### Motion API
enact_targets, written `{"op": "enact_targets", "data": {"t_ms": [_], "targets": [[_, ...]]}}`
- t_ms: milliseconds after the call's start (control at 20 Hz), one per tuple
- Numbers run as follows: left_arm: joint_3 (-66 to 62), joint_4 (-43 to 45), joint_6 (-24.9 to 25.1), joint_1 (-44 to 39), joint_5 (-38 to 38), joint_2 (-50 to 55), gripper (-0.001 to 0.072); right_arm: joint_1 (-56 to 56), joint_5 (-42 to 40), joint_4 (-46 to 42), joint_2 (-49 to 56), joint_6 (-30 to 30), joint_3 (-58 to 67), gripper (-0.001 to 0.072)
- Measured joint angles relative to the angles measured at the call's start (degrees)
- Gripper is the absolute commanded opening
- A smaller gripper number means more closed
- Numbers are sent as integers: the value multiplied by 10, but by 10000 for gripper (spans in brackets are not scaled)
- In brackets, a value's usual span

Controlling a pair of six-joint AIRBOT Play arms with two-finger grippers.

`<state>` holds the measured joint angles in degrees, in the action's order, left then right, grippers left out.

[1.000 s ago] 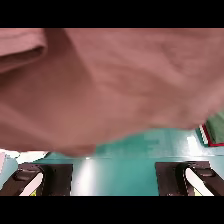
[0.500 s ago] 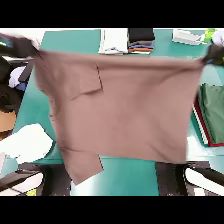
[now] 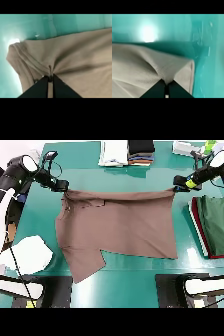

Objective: Fold the shirts.

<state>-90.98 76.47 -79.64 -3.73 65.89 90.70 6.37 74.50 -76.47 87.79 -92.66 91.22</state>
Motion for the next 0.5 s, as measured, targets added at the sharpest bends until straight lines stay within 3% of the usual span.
{"op": "enact_targets", "data": {"t_ms": [200,500], "targets": [[-18,7,20,0,66,7,32,-1,27,-4,-8,22,9,19],[42,13,22,0,108,10,32,-5,10,-34,-67,33,-133,20]]}}
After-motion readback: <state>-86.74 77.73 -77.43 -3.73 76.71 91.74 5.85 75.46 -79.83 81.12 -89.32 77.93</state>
